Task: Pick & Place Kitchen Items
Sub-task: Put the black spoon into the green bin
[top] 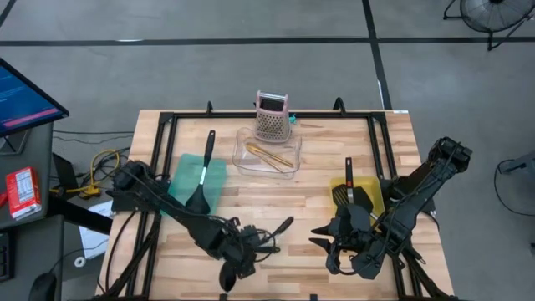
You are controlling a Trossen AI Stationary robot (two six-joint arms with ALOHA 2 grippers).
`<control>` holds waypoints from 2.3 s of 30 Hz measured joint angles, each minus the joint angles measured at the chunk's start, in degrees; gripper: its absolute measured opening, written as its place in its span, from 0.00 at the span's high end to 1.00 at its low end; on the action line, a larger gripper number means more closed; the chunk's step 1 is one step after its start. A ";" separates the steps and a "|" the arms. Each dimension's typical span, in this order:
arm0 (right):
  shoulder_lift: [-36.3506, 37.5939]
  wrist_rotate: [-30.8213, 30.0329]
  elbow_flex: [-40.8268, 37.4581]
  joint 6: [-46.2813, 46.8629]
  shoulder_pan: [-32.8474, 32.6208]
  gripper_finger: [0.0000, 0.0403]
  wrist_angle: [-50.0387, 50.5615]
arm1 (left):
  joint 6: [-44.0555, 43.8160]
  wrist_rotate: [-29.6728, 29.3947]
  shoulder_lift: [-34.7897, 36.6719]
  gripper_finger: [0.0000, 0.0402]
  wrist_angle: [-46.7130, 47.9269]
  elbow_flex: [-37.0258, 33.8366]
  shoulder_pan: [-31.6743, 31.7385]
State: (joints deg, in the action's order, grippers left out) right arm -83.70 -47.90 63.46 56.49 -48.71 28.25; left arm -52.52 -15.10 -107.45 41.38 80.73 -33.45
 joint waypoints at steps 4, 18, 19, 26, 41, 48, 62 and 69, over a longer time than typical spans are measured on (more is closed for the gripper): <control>0.00 -0.04 0.00 -0.01 0.20 0.71 0.00 | 1.91 -5.24 5.96 0.99 0.13 0.00 0.03; 0.02 -0.63 0.00 -0.04 2.49 0.71 0.00 | 24.21 -12.58 29.17 0.99 -20.73 0.07 -1.31; 0.01 -0.63 0.00 -0.05 2.89 0.71 0.00 | 26.77 -11.04 29.95 0.99 -24.15 0.07 -1.31; 0.01 -0.36 0.00 -0.04 5.58 0.71 0.00 | 39.30 4.04 31.82 0.99 -43.10 0.15 -0.40; 0.00 -0.09 0.00 0.13 5.53 0.71 -0.63 | 40.33 29.73 31.48 0.99 -59.55 0.15 0.77; 0.00 -0.10 0.00 0.01 5.25 0.71 -0.48 | 39.11 44.82 31.55 0.99 -69.01 0.15 0.70; 0.02 -0.11 0.00 -0.04 5.25 0.71 -0.44 | 46.67 40.65 31.59 0.99 -56.67 0.15 0.74; 0.01 -0.11 0.00 -0.02 5.25 0.71 -0.44 | 46.74 13.42 31.53 0.99 -30.20 0.11 4.61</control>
State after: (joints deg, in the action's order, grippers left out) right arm -83.69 -48.01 63.46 56.47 -43.46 27.81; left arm -5.78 -1.69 -75.92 11.18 80.84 -28.84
